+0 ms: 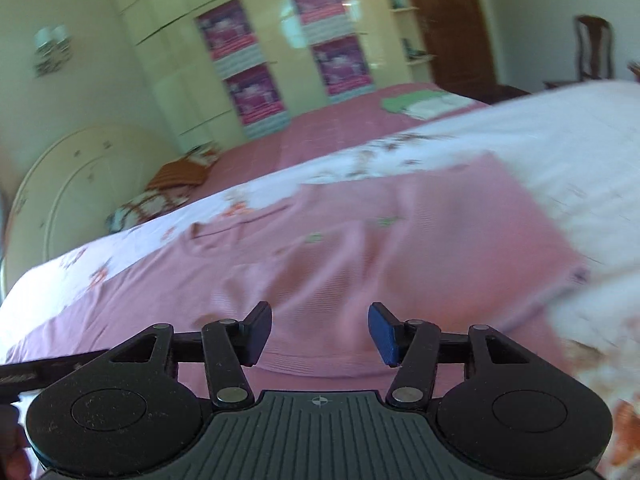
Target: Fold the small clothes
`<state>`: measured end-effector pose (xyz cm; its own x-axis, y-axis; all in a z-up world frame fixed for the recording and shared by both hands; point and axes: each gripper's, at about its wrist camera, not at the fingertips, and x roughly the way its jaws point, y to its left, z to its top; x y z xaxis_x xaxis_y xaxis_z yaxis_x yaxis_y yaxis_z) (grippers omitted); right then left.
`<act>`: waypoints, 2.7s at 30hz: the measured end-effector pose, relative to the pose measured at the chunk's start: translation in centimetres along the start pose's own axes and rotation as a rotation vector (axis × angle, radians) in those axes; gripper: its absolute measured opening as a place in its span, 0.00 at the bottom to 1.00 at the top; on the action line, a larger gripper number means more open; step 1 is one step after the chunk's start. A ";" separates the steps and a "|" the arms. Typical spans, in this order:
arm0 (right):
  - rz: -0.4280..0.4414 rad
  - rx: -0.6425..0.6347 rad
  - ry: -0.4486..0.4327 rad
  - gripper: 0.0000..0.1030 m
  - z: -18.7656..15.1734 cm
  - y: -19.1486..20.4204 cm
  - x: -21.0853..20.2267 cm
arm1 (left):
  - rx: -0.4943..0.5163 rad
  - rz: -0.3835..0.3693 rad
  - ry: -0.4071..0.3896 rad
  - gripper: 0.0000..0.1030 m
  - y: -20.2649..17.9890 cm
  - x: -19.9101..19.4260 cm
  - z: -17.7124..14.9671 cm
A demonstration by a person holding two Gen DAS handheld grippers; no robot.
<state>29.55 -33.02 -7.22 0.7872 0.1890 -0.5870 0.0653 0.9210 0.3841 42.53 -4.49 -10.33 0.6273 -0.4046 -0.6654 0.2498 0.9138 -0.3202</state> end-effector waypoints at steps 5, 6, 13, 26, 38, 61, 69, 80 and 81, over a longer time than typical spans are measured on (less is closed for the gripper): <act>-0.057 0.092 -0.015 0.53 0.2 -4.8 -3.2 | -0.036 -0.016 0.105 0.53 -1.6 6.2 1.6; -0.060 0.109 -0.018 0.53 0.2 -5.4 -3.4 | -0.040 -0.020 0.098 0.52 -1.9 6.8 1.8; -0.056 0.232 -0.030 0.53 0.0 -9.3 -4.9 | -0.012 -0.045 -0.070 0.06 -4.0 4.4 4.3; 0.076 0.381 -0.005 0.53 0.9 -11.4 -3.1 | -0.051 0.098 -0.111 0.07 1.7 0.9 2.1; 0.025 0.465 0.020 0.04 2.4 -13.0 -1.1 | -0.116 0.089 -0.065 0.07 3.9 1.8 1.5; -0.065 0.082 -0.081 0.55 9.0 -11.0 -0.5 | 0.058 0.311 -0.115 0.58 2.7 4.2 4.8; 0.006 0.124 0.063 0.35 12.7 -14.8 7.9 | 0.013 0.328 -0.077 0.45 4.0 6.4 3.4; -0.024 -0.103 0.076 0.02 12.0 -14.4 9.8 | 0.070 0.401 -0.125 0.04 2.8 6.8 3.0; -0.019 -0.107 0.069 0.02 11.8 -14.5 10.0 | 0.099 0.416 -0.115 0.06 2.5 6.8 3.2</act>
<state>43.69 -48.55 -10.24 0.7423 0.1906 -0.6423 0.0113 0.9550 0.2964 49.73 -4.85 -13.49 0.7662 0.0000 -0.6426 0.0244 0.9993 0.0292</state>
